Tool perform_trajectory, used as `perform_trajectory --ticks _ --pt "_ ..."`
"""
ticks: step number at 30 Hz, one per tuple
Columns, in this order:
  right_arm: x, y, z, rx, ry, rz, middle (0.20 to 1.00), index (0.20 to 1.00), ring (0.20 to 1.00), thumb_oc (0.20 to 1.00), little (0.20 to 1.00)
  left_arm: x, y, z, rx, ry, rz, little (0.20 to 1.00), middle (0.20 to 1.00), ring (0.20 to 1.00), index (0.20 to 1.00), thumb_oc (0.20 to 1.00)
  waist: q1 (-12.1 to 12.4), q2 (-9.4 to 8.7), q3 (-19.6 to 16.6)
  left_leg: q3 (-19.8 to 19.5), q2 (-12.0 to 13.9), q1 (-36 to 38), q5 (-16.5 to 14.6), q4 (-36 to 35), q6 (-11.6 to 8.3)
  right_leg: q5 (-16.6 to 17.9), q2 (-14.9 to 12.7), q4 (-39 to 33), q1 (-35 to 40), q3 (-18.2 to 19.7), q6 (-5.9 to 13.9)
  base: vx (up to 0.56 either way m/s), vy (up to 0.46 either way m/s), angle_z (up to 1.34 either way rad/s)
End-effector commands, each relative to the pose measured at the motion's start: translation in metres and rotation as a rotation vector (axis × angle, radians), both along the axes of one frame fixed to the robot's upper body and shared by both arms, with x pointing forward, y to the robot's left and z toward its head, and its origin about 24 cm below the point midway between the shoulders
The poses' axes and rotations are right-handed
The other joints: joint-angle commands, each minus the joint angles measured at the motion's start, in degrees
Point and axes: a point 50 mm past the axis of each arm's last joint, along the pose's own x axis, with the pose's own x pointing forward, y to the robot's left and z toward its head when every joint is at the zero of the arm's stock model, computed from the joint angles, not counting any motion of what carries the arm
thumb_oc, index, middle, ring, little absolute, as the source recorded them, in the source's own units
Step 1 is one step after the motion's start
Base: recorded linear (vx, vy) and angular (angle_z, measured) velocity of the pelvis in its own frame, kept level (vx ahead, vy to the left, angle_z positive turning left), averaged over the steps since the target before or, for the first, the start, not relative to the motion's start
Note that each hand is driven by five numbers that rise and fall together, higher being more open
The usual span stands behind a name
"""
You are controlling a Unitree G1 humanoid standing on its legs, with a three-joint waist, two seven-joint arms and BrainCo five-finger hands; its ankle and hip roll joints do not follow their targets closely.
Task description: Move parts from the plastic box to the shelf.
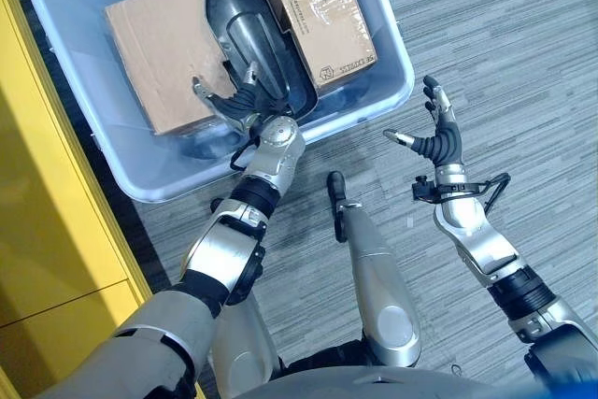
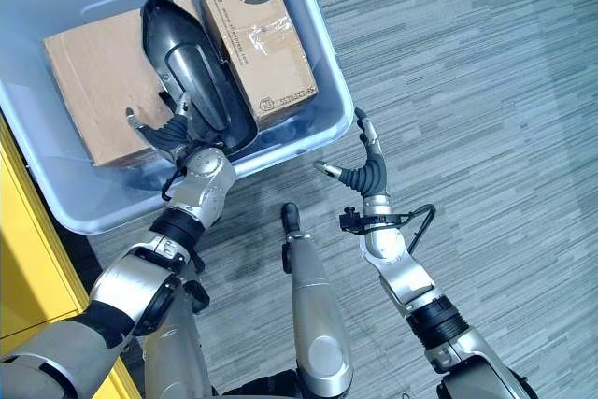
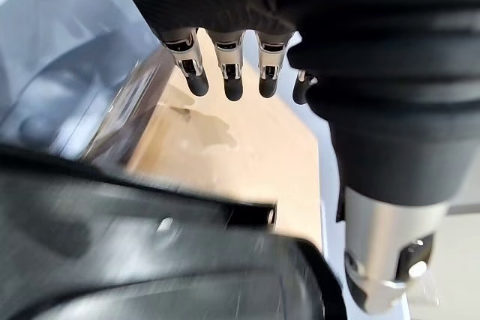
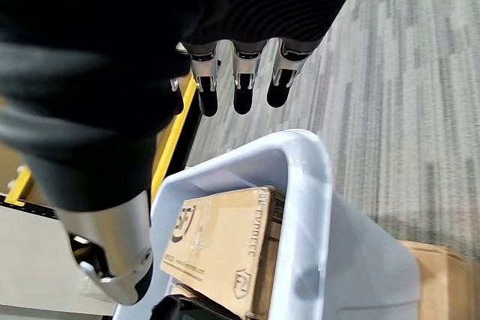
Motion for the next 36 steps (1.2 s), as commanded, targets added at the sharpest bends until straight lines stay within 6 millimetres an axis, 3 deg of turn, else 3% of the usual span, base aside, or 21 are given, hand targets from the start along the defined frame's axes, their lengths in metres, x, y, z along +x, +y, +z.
perform_trajectory --ticks 1,7,11,14,19,24,29,33,36 --pt "-0.002 0.005 0.015 0.085 -0.073 0.015 1.000 1.000 1.000 1.000 1.000 0.005 0.001 0.013 0.004 -0.009 0.030 1.000 1.000 1.000 1.000 1.000 -0.16 -3.61 -1.37 -2.76 1.78 -4.78 -7.61 12.84 -1.68 5.34 1.21 -6.47 1.73 -2.67 0.38 0.01 -0.018 0.05" --pt "0.001 0.007 0.015 0.088 -0.057 0.014 1.000 1.000 1.000 1.000 1.000 0.006 0.018 0.009 -0.019 0.023 0.111 1.000 1.000 1.000 1.000 1.000 -0.14 -3.77 -1.37 -3.08 1.84 -5.75 -8.08 13.99 -1.76 5.02 1.18 -5.62 0.92 -2.67 0.29 0.01 -0.006 0.01" --pt "0.001 0.009 0.014 0.062 -0.070 0.006 1.000 1.000 1.000 1.000 1.000 0.013 0.019 -0.001 -0.025 0.098 -0.019 1.000 1.000 1.000 1.000 1.000 -0.17 -3.87 -1.37 -3.09 1.86 -6.97 -8.23 14.58 -1.60 4.84 1.22 -4.75 -0.38 -2.78 0.27 0.00 -0.008 0.00" --pt "0.003 0.012 0.019 0.004 -0.079 0.038 1.000 1.000 1.000 1.000 1.000 0.020 0.010 -0.012 0.041 0.221 -0.214 1.000 1.000 1.000 1.000 1.000 -0.53 -3.95 -1.37 -2.84 1.71 -7.80 -8.55 15.25 -1.39 5.02 1.28 -4.45 -1.37 -2.62 0.39 0.00 0.000 0.00" --pt "0.005 0.013 0.025 -0.055 -0.081 0.044 1.000 1.000 1.000 1.000 1.000 0.020 0.007 -0.022 0.100 0.304 -0.247 1.000 1.000 1.000 1.000 1.000 -0.92 -4.16 -1.37 -2.43 1.75 -9.07 -8.88 16.35 -1.32 5.12 1.40 -3.80 -2.72 -2.28 0.24 0.00 0.003 -0.02" --pt "0.005 0.005 0.023 -0.002 -0.064 0.027 1.000 1.000 1.000 1.000 1.000 0.023 0.019 -0.017 0.206 0.307 -0.238 1.000 1.000 1.000 1.000 1.000 -1.54 -4.97 -1.37 -2.45 2.11 -10.55 -9.60 17.85 -1.24 4.90 1.92 -2.84 -4.01 -2.02 0.04 0.00 -0.019 -0.03" --pt "0.000 0.004 0.016 0.001 -0.057 0.037 1.000 1.000 1.000 1.000 1.000 0.022 0.011 -0.017 0.351 0.291 -0.250 1.000 1.000 1.000 1.000 1.000 -2.03 -5.02 -1.37 -1.87 2.13 -10.59 -9.95 18.08 -0.98 5.21 2.11 -2.95 -4.39 -1.66 0.11 0.00 -0.002 -0.01" --pt "0.000 0.004 0.014 -0.004 -0.055 0.037 1.000 1.000 1.000 1.000 1.000 0.022 0.007 -0.018 0.326 0.301 -0.273 1.000 1.000 1.000 1.000 1.000 -2.15 -4.80 -1.37 -1.72 2.02 -10.59 -10.01 18.18 -0.96 5.32 2.04 -3.03 -4.52 -1.46 0.11 0.00 0.004 -0.04" --pt "-0.001 0.004 0.013 -0.004 -0.053 0.032 1.000 1.000 1.000 1.000 1.000 0.023 0.005 -0.012 0.405 0.285 -0.291 1.000 1.000 1.000 1.000 1.000 -2.31 -4.72 -1.37 -1.48 2.08 -10.71 -10.08 18.20 -0.89 5.43 1.97 -3.07 -4.80 -1.43 0.12 0.00 0.000 -0.01"
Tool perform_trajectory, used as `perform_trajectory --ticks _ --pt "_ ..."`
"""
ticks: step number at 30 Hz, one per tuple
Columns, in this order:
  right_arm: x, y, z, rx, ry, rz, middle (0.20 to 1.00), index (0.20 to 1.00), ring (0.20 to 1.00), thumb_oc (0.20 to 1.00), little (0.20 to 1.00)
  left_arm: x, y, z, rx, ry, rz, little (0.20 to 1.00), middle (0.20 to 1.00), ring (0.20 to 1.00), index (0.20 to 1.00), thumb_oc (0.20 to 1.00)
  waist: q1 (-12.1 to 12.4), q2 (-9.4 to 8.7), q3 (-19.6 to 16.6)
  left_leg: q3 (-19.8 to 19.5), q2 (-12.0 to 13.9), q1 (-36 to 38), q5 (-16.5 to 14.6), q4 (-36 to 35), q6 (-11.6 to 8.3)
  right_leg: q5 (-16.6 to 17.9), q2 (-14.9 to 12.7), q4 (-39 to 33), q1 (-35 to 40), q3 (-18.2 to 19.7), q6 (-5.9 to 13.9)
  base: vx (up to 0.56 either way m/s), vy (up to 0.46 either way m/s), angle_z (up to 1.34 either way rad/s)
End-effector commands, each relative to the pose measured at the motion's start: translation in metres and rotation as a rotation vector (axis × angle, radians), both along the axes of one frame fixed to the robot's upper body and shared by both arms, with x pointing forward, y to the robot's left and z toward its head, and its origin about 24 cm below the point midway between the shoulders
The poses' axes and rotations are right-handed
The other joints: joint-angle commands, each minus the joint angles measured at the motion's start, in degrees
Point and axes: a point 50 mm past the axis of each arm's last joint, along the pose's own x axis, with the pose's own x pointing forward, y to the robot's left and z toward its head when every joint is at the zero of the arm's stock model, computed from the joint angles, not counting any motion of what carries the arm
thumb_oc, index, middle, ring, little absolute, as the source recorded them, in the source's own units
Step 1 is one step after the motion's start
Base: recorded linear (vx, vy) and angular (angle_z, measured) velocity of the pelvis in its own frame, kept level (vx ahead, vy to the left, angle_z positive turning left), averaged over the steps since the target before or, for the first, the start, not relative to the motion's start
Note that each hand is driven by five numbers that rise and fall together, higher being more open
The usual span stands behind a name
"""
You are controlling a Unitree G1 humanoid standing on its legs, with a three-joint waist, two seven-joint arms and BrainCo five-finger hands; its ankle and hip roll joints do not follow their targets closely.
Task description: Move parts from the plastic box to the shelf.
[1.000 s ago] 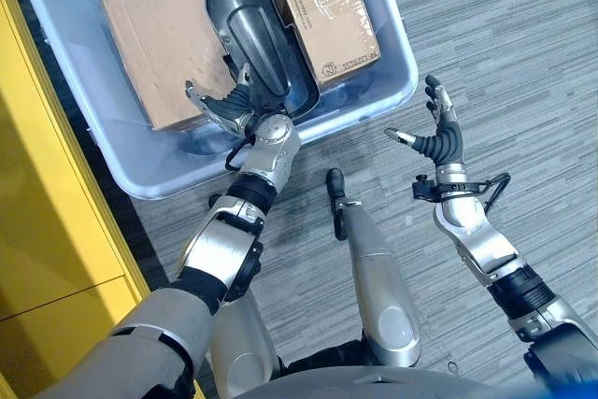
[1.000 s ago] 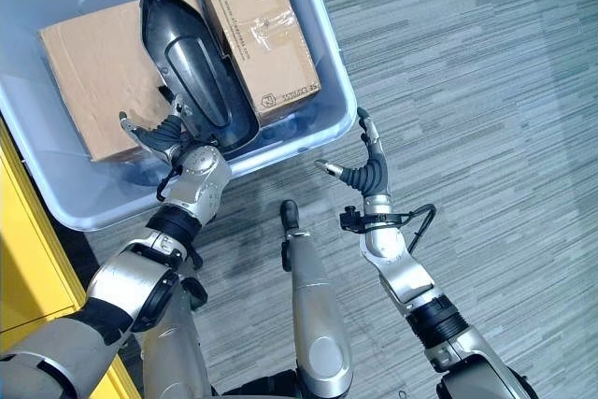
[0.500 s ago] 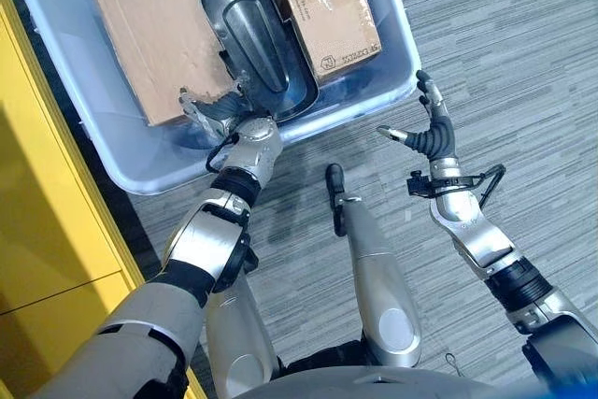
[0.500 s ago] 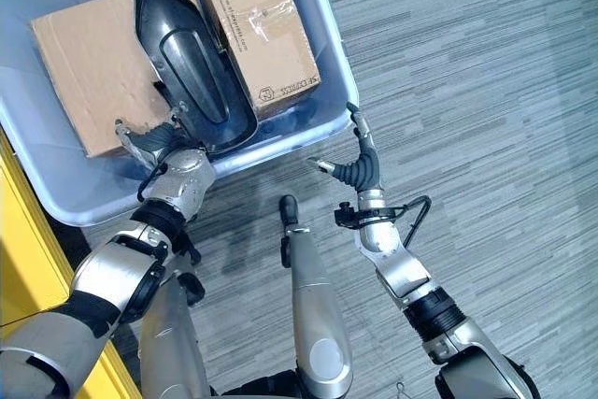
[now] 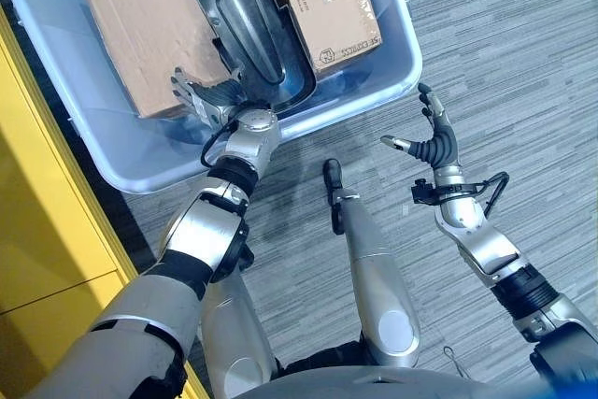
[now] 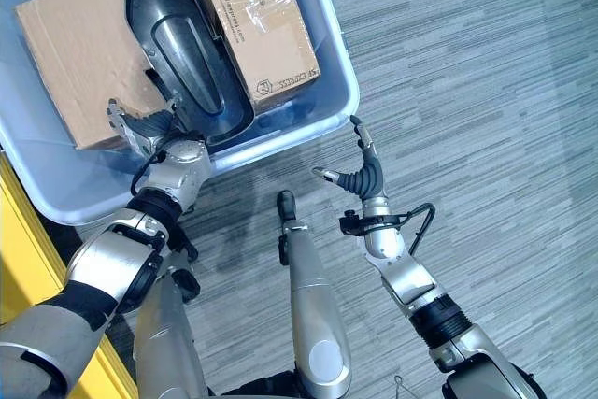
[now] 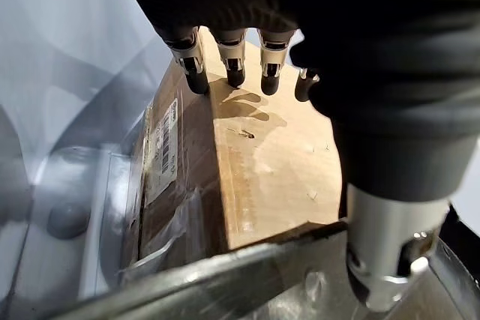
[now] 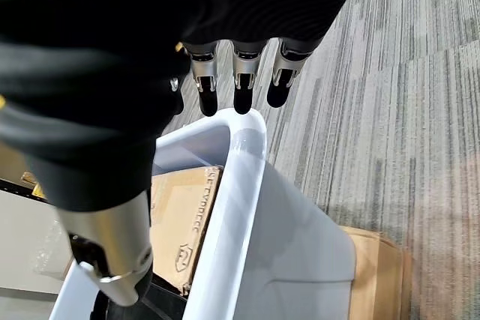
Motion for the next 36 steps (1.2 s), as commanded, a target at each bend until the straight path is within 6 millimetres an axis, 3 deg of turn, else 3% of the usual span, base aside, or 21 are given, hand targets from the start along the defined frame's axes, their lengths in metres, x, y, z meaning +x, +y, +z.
perform_trajectory --ticks 1,12,18,31,36 --pt "-0.003 0.003 0.017 0.063 -0.098 0.020 1.000 1.000 1.000 1.000 1.000 0.007 -0.030 -0.010 0.133 0.060 -0.314 1.000 1.000 1.000 1.000 1.000 -2.47 -3.23 -0.75 -2.14 1.37 -3.58 -6.39 11.60 -1.63 5.08 2.05 -3.97 0.82 -3.26 -0.57 0.00 0.000 0.00" --pt "-0.008 0.001 0.014 0.062 -0.099 0.027 1.000 1.000 1.000 1.000 1.000 0.004 -0.050 -0.015 0.290 0.094 -0.394 1.000 1.000 1.000 1.000 1.000 -3.19 -2.84 -0.75 -1.30 1.25 -2.96 -6.51 11.18 -1.38 5.31 2.10 -4.34 0.84 -2.80 -0.50 0.00 0.000 0.00" --pt "-0.010 -0.001 0.012 0.061 -0.100 0.022 1.000 1.000 1.000 1.000 1.000 -0.003 -0.071 -0.021 0.257 0.039 -0.446 1.000 1.000 1.000 1.000 1.000 -3.15 -2.45 -0.75 -1.04 1.16 -2.62 -6.47 10.89 -1.30 5.29 1.94 -4.44 0.96 -2.69 -0.48 0.00 0.000 0.00" --pt "-0.015 -0.003 0.005 0.065 -0.080 0.016 1.000 1.000 1.000 1.000 1.000 -0.014 -0.099 0.005 0.334 -0.126 -0.457 1.000 1.000 1.000 1.000 1.000 -2.58 -1.83 -0.75 -1.34 0.84 -1.54 -6.67 10.48 -0.90 5.26 1.66 -4.42 1.87 -2.84 -0.31 0.00 0.000 0.00" --pt "-0.017 -0.006 0.002 0.067 -0.080 0.009 1.000 1.000 1.000 1.000 1.000 -0.019 -0.102 0.001 0.327 -0.151 -0.472 1.000 1.000 1.000 1.000 1.000 -2.06 -1.18 -0.75 -1.61 0.54 -1.50 -6.67 10.25 -0.79 5.12 1.48 -4.26 1.78 -2.94 -0.25 0.00 0.000 0.00"
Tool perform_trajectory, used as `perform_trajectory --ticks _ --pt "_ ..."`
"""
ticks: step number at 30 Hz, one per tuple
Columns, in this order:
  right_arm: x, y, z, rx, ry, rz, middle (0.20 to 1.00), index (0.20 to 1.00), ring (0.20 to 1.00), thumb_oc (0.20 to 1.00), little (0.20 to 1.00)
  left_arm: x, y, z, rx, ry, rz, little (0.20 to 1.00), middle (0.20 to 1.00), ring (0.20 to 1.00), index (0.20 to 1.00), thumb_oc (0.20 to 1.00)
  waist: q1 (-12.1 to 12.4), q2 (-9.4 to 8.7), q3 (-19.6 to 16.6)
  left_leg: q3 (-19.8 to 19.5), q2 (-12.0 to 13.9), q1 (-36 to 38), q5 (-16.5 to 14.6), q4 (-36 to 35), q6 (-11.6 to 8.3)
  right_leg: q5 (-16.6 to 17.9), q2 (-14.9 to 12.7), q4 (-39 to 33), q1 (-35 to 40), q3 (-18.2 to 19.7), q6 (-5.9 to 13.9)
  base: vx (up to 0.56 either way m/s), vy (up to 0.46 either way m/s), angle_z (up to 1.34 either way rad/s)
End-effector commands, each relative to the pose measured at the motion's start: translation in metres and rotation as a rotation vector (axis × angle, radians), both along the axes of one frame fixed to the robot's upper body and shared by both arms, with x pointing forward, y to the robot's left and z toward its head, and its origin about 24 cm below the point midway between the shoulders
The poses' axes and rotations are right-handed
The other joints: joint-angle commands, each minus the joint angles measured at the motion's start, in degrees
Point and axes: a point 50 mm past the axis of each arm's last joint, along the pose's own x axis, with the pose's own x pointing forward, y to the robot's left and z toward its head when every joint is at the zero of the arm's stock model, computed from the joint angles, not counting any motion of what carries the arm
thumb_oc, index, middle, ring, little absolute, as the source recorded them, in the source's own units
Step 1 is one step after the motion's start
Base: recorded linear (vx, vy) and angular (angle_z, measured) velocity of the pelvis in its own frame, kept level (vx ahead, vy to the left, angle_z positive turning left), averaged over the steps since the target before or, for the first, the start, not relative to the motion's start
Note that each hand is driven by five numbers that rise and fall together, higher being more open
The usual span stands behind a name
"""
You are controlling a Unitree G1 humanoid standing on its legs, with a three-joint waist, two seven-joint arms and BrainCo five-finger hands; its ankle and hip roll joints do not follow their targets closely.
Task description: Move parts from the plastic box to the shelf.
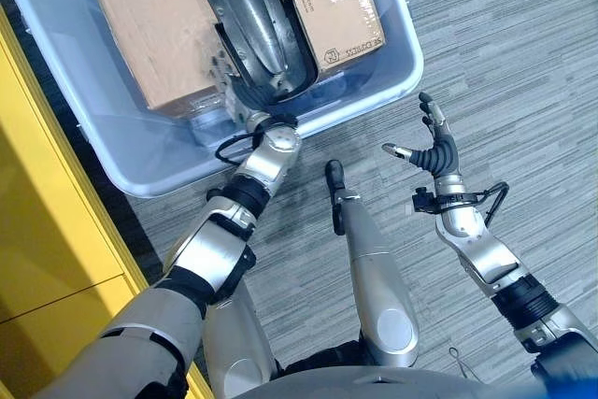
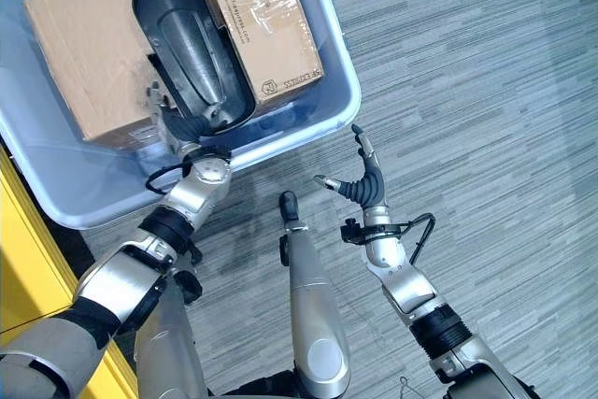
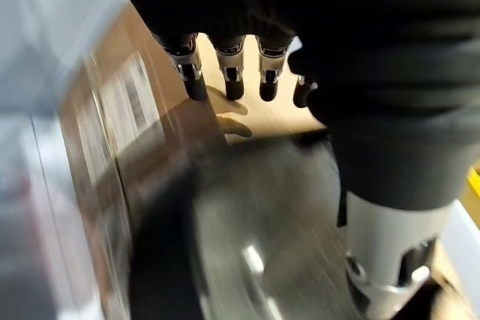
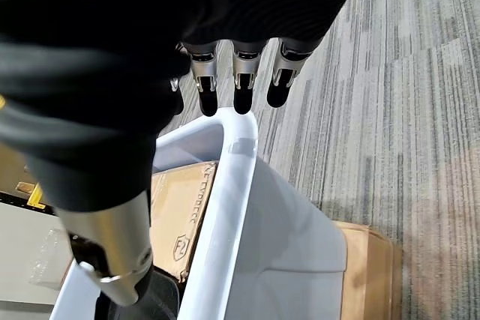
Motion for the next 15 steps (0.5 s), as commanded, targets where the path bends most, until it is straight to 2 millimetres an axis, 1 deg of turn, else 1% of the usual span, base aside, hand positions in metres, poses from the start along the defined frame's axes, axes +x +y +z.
perform_trajectory --ticks 1,6,10,12,15 --pt "-0.009 -0.002 0.016 0.043 -0.111 0.012 1.000 1.000 1.000 1.000 1.000 -0.009 -0.050 0.005 0.071 -0.071 -0.205 1.000 1.000 1.000 1.000 1.000 -0.91 -0.98 -0.73 -2.26 1.80 -2.44 -6.10 10.05 -1.38 4.37 2.51 -3.76 0.89 -3.94 -0.75 0.00 0.000 0.00" --pt "-0.010 -0.003 0.015 0.049 -0.113 0.005 1.000 1.000 1.000 1.000 1.000 -0.015 -0.062 0.004 0.035 -0.092 -0.272 1.000 1.000 1.000 1.000 1.000 -0.44 -0.46 -0.73 -2.47 1.55 -2.80 -6.16 10.02 -1.21 4.29 2.24 -3.56 0.57 -4.14 -0.65 0.00 0.000 0.00" --pt "-0.012 -0.005 0.014 0.047 -0.110 -0.003 1.000 1.000 1.000 1.000 1.000 -0.023 -0.069 -0.002 0.011 -0.082 -0.310 1.000 1.000 1.000 1.000 1.000 -0.09 -0.06 -0.73 -2.62 1.31 -2.84 -6.04 9.74 -1.08 4.37 2.09 -3.56 0.42 -4.22 -0.52 0.00 0.000 0.00" --pt "-0.012 -0.006 0.013 0.046 -0.112 -0.007 1.000 1.000 1.000 1.000 1.000 -0.026 -0.070 -0.004 -0.001 -0.086 -0.302 1.000 1.000 1.000 1.000 1.000 0.05 0.04 -0.73 -2.66 1.28 -3.00 -5.98 9.77 -1.09 4.36 2.04 -3.53 0.36 -4.27 -0.53 0.00 0.000 0.00" --pt "-0.011 -0.007 0.013 0.047 -0.111 -0.008 1.000 1.000 1.000 1.000 1.000 -0.028 -0.067 -0.006 -0.047 -0.084 -0.248 1.000 1.000 1.000 1.000 1.000 0.20 -0.05 -0.73 -2.88 1.37 -3.31 -6.05 10.06 -1.06 4.34 2.03 -3.26 0.12 -4.26 -0.51 0.00 0.000 0.00"
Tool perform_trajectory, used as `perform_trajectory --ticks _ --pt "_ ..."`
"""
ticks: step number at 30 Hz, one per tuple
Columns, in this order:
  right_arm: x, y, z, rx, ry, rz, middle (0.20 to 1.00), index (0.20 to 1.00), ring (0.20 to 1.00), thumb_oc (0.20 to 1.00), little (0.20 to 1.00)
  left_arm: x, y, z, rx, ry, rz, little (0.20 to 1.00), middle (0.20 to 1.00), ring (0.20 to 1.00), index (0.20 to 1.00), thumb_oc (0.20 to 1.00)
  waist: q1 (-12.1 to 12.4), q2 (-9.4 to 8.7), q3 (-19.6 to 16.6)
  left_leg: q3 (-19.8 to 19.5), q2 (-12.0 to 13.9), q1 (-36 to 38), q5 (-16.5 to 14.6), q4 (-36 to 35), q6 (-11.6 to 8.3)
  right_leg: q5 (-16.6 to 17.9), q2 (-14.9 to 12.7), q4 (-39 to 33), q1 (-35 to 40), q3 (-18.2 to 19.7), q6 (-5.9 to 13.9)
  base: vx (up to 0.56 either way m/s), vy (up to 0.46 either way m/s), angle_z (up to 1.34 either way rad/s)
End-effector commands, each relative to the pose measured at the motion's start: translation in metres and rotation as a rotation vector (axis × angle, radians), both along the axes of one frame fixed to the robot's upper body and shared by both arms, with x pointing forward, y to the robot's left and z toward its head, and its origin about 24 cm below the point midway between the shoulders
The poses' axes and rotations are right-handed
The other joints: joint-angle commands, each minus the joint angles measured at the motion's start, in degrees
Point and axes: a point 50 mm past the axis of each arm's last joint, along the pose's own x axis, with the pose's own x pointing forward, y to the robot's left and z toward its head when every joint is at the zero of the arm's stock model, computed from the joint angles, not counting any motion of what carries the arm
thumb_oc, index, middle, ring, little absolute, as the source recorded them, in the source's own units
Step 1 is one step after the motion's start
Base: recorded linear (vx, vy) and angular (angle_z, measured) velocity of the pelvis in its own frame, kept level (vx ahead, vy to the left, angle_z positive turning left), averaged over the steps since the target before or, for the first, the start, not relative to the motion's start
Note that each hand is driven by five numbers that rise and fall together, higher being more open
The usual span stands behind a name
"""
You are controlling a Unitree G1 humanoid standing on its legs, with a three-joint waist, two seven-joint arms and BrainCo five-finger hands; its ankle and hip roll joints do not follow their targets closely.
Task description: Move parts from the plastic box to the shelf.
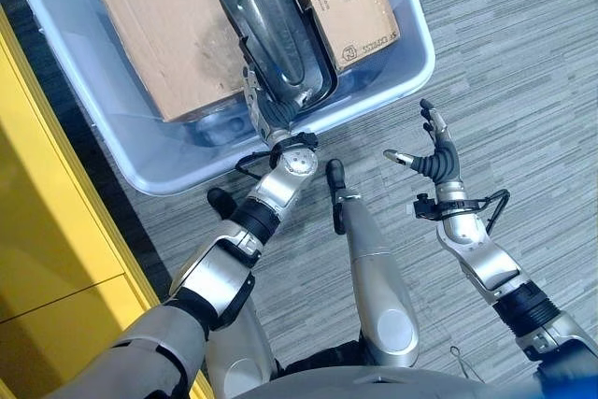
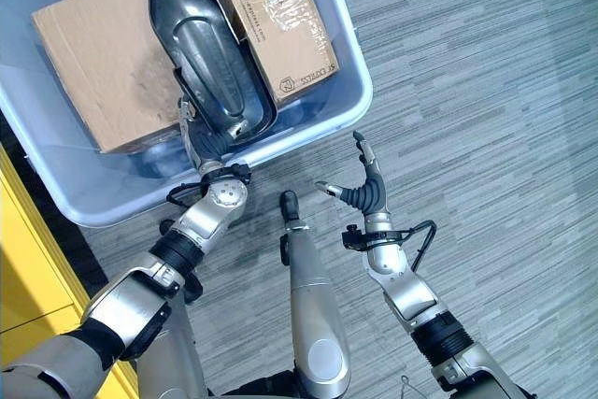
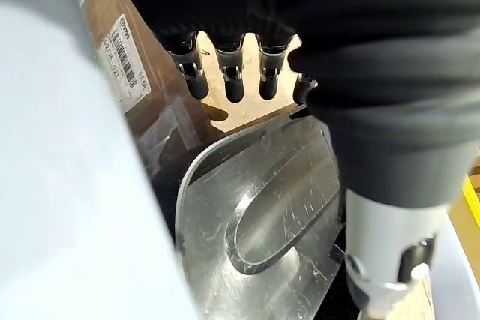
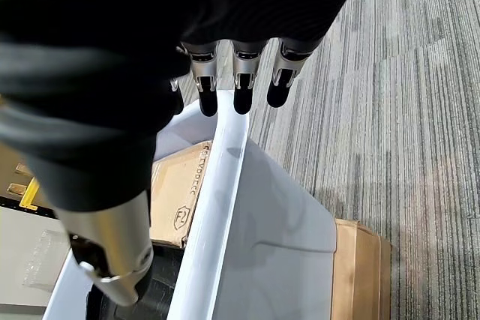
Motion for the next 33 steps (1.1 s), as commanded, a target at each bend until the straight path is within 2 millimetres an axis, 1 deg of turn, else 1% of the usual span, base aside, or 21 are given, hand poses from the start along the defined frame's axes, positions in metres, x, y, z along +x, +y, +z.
perform_trajectory --ticks 1,2,4,9,16,17,20,21,24,26,28,29,31,32,33 --pt "-0.006 -0.004 0.018 0.032 -0.112 -0.003 1.000 1.000 1.000 1.000 1.000 -0.010 -0.046 0.009 -0.101 -0.051 -0.081 1.000 1.000 1.000 1.000 1.000 -0.05 -0.14 -0.73 -3.26 1.59 -3.52 -6.09 10.42 -1.05 4.33 2.27 -3.59 0.49 -4.38 -0.65 0.00 0.000 0.00" --pt "-0.005 -0.004 0.018 0.031 -0.113 -0.003 1.000 1.000 1.000 1.000 1.000 -0.010 -0.045 0.009 -0.106 -0.054 -0.076 1.000 1.000 1.000 1.000 1.000 -0.05 -0.14 -0.73 -3.27 1.60 -3.54 -6.10 10.45 -1.05 4.32 2.27 -3.57 0.48 -4.37 -0.65 0.00 0.000 0.00" --pt "-0.004 -0.003 0.017 0.027 -0.107 -0.006 1.000 1.000 1.000 1.000 1.000 -0.009 -0.036 0.007 -0.165 -0.052 -0.002 1.000 1.000 1.000 1.000 1.000 0.21 -0.39 -0.73 -3.56 1.77 -3.88 -6.06 10.75 -1.13 4.32 2.36 -3.32 0.36 -4.49 -0.64 0.01 -0.018 0.00" --pt "0.000 -0.001 0.017 0.037 -0.093 -0.002 1.000 1.000 1.000 1.000 1.000 0.000 -0.025 0.017 -0.200 -0.046 0.062 1.000 1.000 1.000 1.000 1.000 0.47 -1.26 -0.73 -4.20 2.22 -4.69 -6.01 11.54 -1.33 4.38 2.57 -2.74 0.09 -4.97 -0.70 0.01 -0.055 0.00" --pt "0.006 0.006 0.018 0.050 -0.073 0.014 1.000 1.000 1.000 1.000 1.000 0.014 -0.005 0.040 -0.256 -0.045 0.183 1.000 1.000 1.000 1.000 1.000 0.17 -2.79 -0.73 -4.83 3.09 -5.85 -6.21 13.20 -1.73 4.34 3.04 -1.36 -0.70 -5.61 -0.89 0.02 -0.081 -0.02" --pt "0.007 0.009 0.019 0.053 -0.064 0.019 1.000 1.000 1.000 1.000 1.000 0.018 0.004 0.047 -0.258 -0.053 0.228 1.000 1.000 1.000 1.000 1.000 0.05 -3.18 -0.73 -4.99 3.33 -6.18 -6.35 13.76 -1.84 4.26 3.23 -0.87 -0.99 -5.71 -1.00 0.03 -0.102 -0.04" --pt "0.008 0.010 0.019 0.052 -0.062 0.017 1.000 1.000 1.000 1.000 1.000 0.022 0.010 0.053 -0.235 -0.048 0.238 1.000 1.000 1.000 1.000 1.000 -0.12 -3.40 -0.73 -5.04 3.60 -6.57 -6.52 14.40 -1.90 4.06 3.38 -0.33 -1.35 -5.78 -1.16 0.02 -0.055 -0.07" --pt "0.009 0.010 0.019 0.053 -0.059 0.017 1.000 1.000 1.000 1.000 1.000 0.024 0.012 0.054 -0.251 -0.033 0.237 1.000 1.000 1.000 1.000 1.000 -0.22 -3.54 -0.73 -5.03 3.74 -6.67 -6.59 14.65 -1.93 3.96 3.49 -0.08 -1.45 -5.84 -1.24 0.02 -0.041 -0.05" --pt "0.011 0.011 0.019 0.052 -0.055 0.018 1.000 1.000 1.000 1.000 1.000 0.029 0.017 0.055 -0.302 -0.006 0.214 1.000 1.000 1.000 1.000 1.000 -0.48 -3.70 -0.73 -4.95 3.94 -6.80 -6.74 14.98 -2.01 3.74 3.65 0.21 -1.65 -5.83 -1.35 0.01 -0.012 -0.01" --pt "0.012 0.011 0.020 0.045 -0.057 0.024 1.000 1.000 1.000 1.000 1.000 0.031 0.020 0.059 -0.288 -0.020 0.214 1.000 1.000 1.000 1.000 1.000 -0.78 -3.81 -0.73 -4.80 4.17 -7.07 -6.85 15.36 -2.02 3.51 3.80 0.67 -1.98 -5.80 -1.51 0.00 0.000 0.00" --pt "0.012 0.012 0.022 0.044 -0.061 0.032 1.000 1.000 1.000 1.000 1.000 0.034 0.019 0.054 -0.331 0.027 0.179 1.000 1.000 1.000 1.000 1.000 -1.15 -3.94 -0.73 -4.62 4.30 -7.39 -6.78 15.54 -2.08 3.46 4.00 0.90 -2.39 -5.73 -1.64 0.00 0.000 0.00" --pt "0.012 0.012 0.023 0.043 -0.061 0.033 1.000 1.000 1.000 1.000 1.000 0.034 0.019 0.054 -0.337 0.023 0.181 1.000 1.000 1.000 1.000 1.000 -1.18 -3.95 -0.73 -4.59 4.30 -7.35 -6.78 15.49 -2.09 3.41 4.01 0.88 -2.37 -5.72 -1.66 0.00 0.000 0.00" --pt "0.012 0.013 0.023 0.039 -0.061 0.037 1.000 1.000 1.000 1.000 1.000 0.034 0.025 0.049 -0.369 0.037 0.196 1.000 1.000 1.000 1.000 1.000 -1.35 -3.97 -0.73 -4.60 4.31 -7.86 -6.76 15.66 -2.19 3.28 4.15 1.08 -2.87 -5.63 -1.78 0.00 0.000 0.00" --pt "0.012 0.012 0.023 0.037 -0.061 0.037 1.000 1.000 1.000 1.000 1.000 0.035 0.028 0.043 -0.451 0.064 0.187 1.000 1.000 1.000 1.000 1.000 -1.39 -3.98 -0.73 -4.58 4.31 -8.18 -6.88 15.75 -2.18 3.09 4.17 1.21 -3.16 -5.64 -1.83 -0.02 -0.007 -0.03" --pt "0.012 0.013 0.024 0.037 -0.062 0.038 1.000 1.000 1.000 1.000 1.000 0.035 0.030 0.038 -0.480 0.074 0.196 0.906 0.906 0.906 0.906 0.906 -1.42 -4.06 -0.73 -4.61 4.25 -8.30 -6.85 15.77 -2.21 3.17 4.21 1.13 -3.22 -5.70 -1.85 -0.02 -0.007 -0.06"
